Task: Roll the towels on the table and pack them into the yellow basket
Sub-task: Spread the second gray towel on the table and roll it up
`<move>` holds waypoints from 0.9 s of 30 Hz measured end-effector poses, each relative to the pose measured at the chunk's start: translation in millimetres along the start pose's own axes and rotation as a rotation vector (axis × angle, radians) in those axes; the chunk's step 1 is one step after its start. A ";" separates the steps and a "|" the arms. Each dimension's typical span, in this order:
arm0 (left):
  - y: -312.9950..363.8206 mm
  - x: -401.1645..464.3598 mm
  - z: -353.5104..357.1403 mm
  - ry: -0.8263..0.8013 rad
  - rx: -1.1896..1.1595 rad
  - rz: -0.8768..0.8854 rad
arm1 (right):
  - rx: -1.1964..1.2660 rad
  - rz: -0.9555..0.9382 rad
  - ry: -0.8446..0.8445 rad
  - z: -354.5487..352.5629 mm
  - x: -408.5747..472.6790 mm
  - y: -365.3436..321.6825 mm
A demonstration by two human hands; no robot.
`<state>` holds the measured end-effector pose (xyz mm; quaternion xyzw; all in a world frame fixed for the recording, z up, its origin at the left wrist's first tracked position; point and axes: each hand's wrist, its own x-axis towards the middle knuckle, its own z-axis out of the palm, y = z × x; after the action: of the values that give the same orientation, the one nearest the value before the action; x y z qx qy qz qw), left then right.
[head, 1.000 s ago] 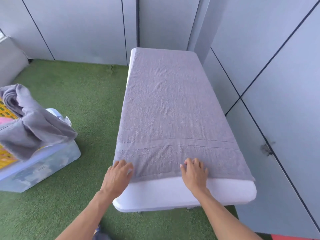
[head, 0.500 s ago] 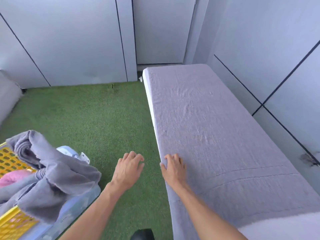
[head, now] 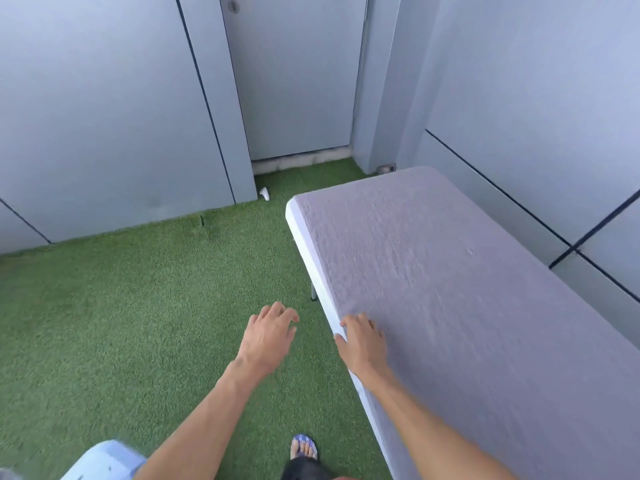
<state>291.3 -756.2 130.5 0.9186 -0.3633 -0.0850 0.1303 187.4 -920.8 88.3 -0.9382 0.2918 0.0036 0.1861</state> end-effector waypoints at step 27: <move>-146.9 504.2 -11.7 -0.300 0.288 1.010 | -0.156 0.453 0.123 33.0 319.9 -126.5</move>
<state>752.9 -998.6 66.4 0.6161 -0.7820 -0.0912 -0.0252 525.7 -987.7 64.5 -0.8588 0.5044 0.0107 0.0894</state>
